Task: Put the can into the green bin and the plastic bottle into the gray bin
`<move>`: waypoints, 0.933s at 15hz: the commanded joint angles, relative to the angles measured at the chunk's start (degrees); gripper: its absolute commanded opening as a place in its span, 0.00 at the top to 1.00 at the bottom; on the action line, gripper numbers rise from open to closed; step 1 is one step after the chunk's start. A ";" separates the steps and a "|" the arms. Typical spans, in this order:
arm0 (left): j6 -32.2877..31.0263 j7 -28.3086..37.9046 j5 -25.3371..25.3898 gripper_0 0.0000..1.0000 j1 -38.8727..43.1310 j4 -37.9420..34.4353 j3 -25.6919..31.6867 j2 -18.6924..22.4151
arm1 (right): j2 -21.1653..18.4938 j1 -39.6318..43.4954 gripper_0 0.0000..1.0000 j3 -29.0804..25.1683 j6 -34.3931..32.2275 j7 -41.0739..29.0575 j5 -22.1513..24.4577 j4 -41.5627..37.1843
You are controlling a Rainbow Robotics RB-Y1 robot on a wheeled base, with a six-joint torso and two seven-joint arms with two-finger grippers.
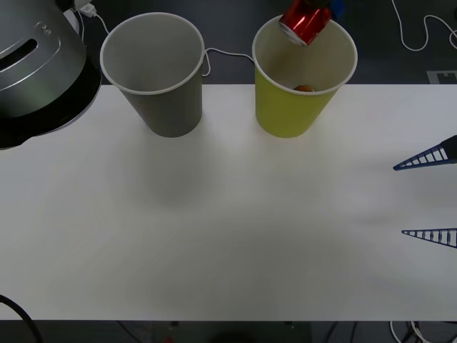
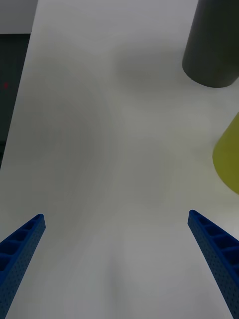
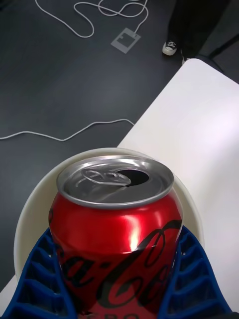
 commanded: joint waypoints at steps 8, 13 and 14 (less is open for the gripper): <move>0.10 -1.07 1.48 0.00 -0.38 0.38 0.09 0.10 | 0.00 0.00 0.00 0.00 0.00 0.00 0.00 0.00; -9.04 -6.87 4.73 0.00 -0.29 -4.02 3.96 6.42 | 0.00 0.00 0.00 0.00 0.00 0.00 0.00 0.00; -11.59 -7.92 5.35 0.00 0.42 -5.60 5.54 8.18 | 0.00 0.00 0.00 0.00 0.00 0.00 0.00 0.00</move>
